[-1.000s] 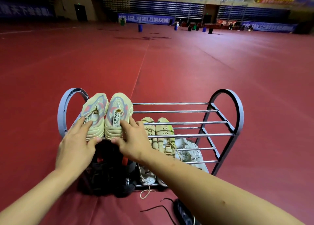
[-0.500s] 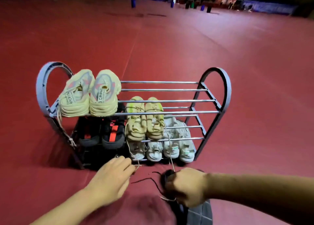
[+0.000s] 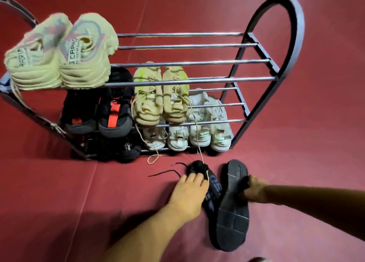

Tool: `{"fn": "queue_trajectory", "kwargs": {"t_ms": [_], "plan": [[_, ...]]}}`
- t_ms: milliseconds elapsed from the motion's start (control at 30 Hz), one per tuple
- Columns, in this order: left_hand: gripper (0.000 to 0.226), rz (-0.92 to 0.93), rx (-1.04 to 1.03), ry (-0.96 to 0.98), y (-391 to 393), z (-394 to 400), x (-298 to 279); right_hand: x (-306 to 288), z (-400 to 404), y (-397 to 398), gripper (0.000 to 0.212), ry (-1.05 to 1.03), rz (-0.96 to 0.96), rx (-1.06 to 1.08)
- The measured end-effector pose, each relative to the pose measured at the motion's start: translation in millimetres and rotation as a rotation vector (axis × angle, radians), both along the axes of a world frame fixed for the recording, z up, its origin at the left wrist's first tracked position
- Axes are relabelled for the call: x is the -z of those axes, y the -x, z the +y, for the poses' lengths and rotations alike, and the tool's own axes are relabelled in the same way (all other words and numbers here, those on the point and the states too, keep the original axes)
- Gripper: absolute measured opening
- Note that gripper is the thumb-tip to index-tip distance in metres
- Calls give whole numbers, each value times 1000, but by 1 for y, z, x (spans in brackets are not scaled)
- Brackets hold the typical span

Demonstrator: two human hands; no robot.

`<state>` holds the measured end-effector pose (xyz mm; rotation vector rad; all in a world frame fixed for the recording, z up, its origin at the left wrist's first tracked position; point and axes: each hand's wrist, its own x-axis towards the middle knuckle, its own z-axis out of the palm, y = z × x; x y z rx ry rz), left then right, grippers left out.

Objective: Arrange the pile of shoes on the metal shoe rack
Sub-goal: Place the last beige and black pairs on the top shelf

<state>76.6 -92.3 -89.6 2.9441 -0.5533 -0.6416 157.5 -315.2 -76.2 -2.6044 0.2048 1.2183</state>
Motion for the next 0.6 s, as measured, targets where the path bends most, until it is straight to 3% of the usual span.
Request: {"fn": "queue_trajectory", "kwargs": {"t_ms": [67,133,167,300,367,500,600], "plan": [[71,-47,289,-47,-19,-18,12,26,-5,-6,41,-110,-29,137],[94,-65,322,-49,-38,-34,28,19,5,0,15,-201,-34,280],[103,-44,275,-51,-46,-39,31,13,8,3,13,-237,-14,340],[107,18,151,-198,-61,-45,29,0,-5,0,41,-446,102,505],[101,68,150,-325,-58,-32,23,-1,-8,5,63,-499,55,515],[64,195,20,-330,-21,20,22,-10,-4,32,58,-683,-217,530],[46,110,-86,-267,24,52,18,-29,9,50,57,-756,-459,182]]}}
